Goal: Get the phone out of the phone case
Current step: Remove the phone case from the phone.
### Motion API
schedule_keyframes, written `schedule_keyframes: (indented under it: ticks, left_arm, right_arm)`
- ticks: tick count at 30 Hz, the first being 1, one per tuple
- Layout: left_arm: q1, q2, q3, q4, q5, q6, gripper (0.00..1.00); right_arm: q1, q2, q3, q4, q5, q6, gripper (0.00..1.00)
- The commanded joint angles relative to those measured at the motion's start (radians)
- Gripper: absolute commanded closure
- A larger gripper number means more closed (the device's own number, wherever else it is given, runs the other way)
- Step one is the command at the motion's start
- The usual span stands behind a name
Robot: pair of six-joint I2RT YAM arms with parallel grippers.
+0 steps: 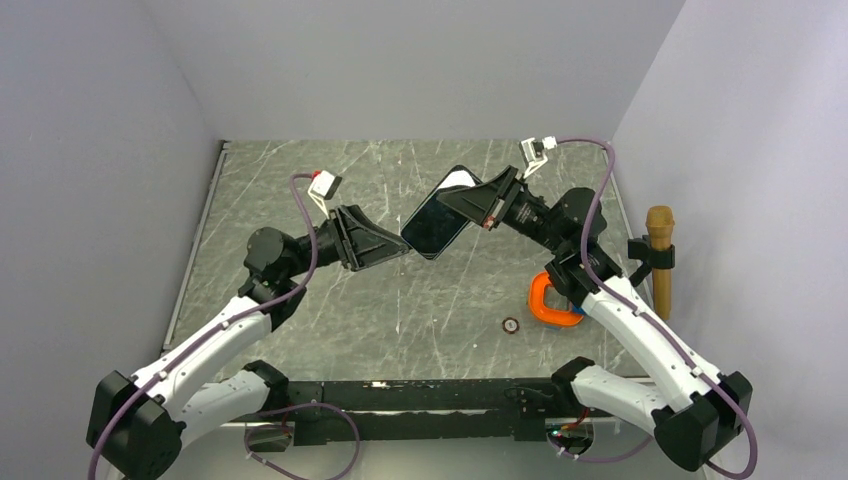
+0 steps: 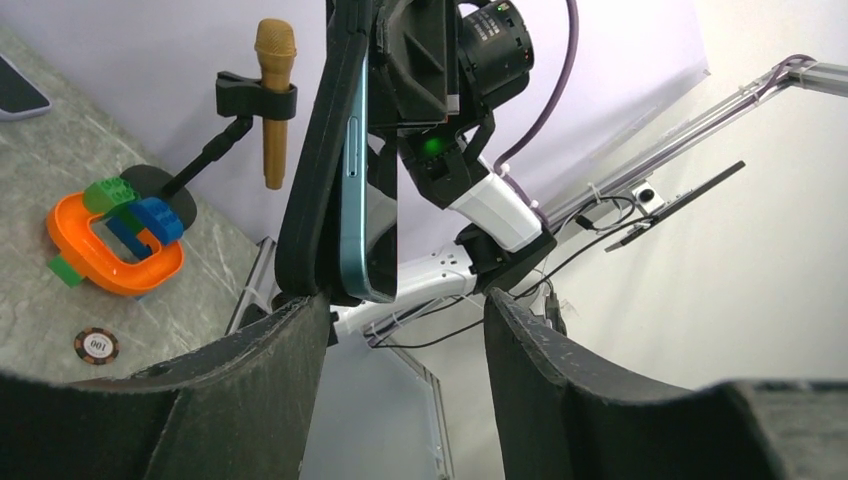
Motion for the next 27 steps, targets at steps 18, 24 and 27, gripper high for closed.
schedule_keyframes:
  ticks: [18, 24, 27]
  left_arm:
    - [-0.030, 0.008, 0.191, -0.335, 0.061, 0.271, 0.58]
    - [-0.030, -0.023, 0.016, 0.094, -0.070, 0.015, 0.57]
    - [-0.036, -0.025, -0.054, 0.236, -0.149, -0.062, 0.57]
  right_arm:
    - [0.145, 0.155, 0.289, -0.456, -0.326, -0.451, 1.00]
    - [0.162, 0.133, 0.198, -0.296, -0.273, -0.355, 1.00]
    - [0.170, 0.103, 0.115, -0.161, -0.221, -0.266, 1.00]
